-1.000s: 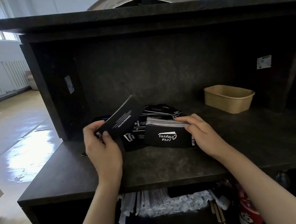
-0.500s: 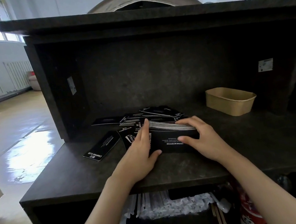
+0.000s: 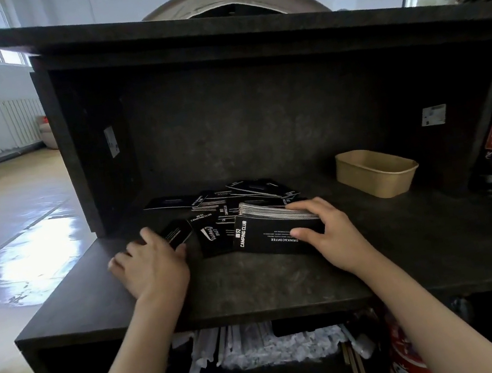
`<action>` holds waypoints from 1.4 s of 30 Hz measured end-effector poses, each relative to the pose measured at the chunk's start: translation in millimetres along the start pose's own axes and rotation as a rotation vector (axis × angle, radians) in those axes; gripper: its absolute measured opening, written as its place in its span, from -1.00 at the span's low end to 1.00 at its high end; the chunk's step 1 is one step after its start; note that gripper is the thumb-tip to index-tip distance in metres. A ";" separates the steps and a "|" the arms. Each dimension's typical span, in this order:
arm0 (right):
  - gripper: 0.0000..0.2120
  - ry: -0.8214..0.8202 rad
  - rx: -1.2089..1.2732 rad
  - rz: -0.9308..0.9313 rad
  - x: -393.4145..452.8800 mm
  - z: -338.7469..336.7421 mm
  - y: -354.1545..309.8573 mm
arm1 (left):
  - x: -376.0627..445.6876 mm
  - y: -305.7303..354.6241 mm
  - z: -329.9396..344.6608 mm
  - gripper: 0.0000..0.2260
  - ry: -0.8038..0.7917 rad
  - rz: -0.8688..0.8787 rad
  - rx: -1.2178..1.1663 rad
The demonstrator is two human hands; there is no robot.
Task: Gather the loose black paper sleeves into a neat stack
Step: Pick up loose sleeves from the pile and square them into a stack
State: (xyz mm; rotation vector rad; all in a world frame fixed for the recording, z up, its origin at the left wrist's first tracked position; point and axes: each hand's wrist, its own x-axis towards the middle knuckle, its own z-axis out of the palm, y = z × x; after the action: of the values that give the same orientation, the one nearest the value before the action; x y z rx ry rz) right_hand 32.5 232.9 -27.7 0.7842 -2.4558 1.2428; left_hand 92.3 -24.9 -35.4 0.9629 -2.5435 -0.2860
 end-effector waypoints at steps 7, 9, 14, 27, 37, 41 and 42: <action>-0.62 -0.011 0.007 0.013 -0.3 0.1 -0.8 | -3.4 -1.4 -5.2 -0.47 0.003 -0.050 -0.206; -0.61 -0.015 0.004 0.017 -0.8 -0.2 -0.7 | -6.3 -2.1 -6.9 -0.47 0.059 -0.047 -0.274; -0.60 -0.016 -0.003 0.027 -1.4 -0.9 -1.9 | -15.2 -6.5 -9.6 -0.49 0.201 0.062 -0.619; -0.68 -0.046 0.066 0.058 -0.5 -1.4 -0.7 | -15.3 -3.8 -21.0 -0.77 0.317 0.387 -1.090; -0.57 -0.042 0.256 0.098 -3.4 -1.6 -7.4 | -17.8 17.9 1.5 -0.34 -0.081 0.910 -0.633; -0.47 -0.038 0.160 0.050 -2.4 -0.5 -8.2 | -23.2 40.0 5.7 -0.25 -0.238 0.744 -0.667; -0.48 -0.036 0.178 0.049 -2.6 -0.3 -7.6 | -26.5 47.9 8.7 -0.25 -0.278 0.719 -0.676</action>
State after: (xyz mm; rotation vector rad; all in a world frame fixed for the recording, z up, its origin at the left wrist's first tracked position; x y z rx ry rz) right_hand 39.0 230.4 -23.7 0.8012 -2.4307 1.4945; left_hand 78.4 28.7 -35.4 -0.2563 -2.5309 -1.0051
